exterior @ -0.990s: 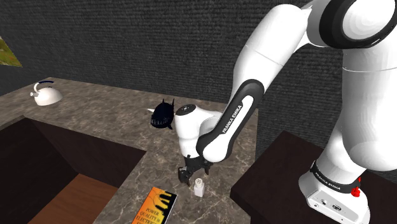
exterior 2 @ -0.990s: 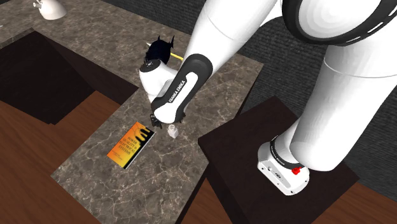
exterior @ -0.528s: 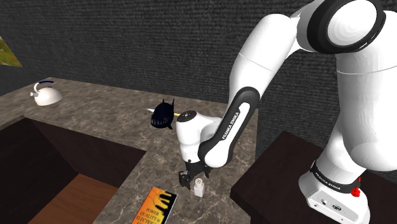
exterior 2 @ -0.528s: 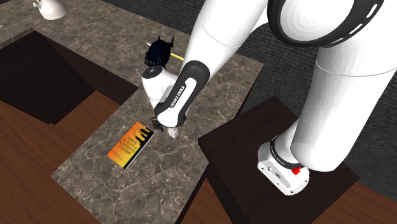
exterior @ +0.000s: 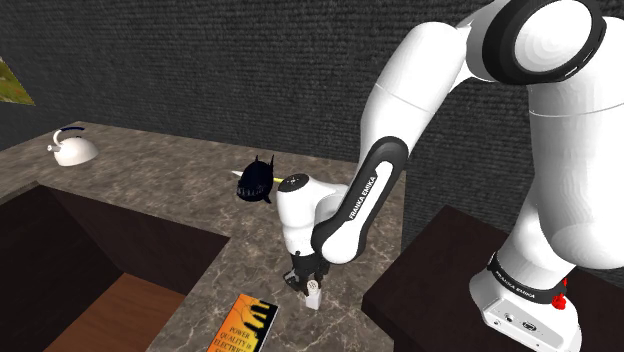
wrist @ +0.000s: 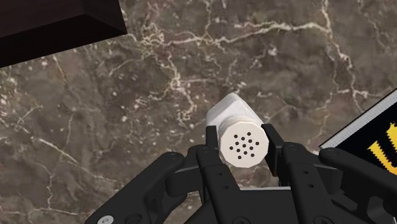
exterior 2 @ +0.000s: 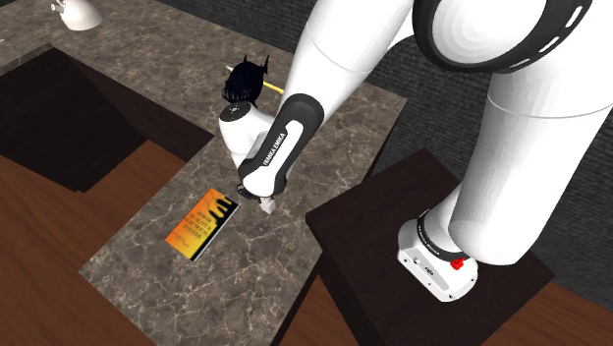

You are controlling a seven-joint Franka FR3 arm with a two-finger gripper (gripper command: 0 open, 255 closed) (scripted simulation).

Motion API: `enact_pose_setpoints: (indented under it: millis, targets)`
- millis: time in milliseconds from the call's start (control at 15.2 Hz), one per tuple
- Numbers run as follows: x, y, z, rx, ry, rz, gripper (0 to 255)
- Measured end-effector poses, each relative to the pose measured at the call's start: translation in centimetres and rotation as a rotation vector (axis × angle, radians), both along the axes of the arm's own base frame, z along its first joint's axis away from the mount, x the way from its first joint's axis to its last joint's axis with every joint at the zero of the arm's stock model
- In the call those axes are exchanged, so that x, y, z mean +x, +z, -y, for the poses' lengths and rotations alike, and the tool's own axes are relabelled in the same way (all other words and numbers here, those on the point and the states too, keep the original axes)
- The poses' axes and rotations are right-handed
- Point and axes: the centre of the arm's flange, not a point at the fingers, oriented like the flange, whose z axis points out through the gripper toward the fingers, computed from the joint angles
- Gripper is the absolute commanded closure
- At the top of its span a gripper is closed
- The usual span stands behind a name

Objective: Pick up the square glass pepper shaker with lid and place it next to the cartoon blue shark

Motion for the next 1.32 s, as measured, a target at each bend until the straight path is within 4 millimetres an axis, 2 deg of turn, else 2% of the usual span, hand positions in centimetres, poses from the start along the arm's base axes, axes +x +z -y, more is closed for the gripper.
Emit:
enact_pose_setpoints:
  millis: [528, 1320]
  targets:
    - [0.0, 0.2, 0.0, 0.000, 0.000, 0.000, 255]
    - [0.0, 6.3, 0.1, 0.000, 0.000, 0.000, 255]
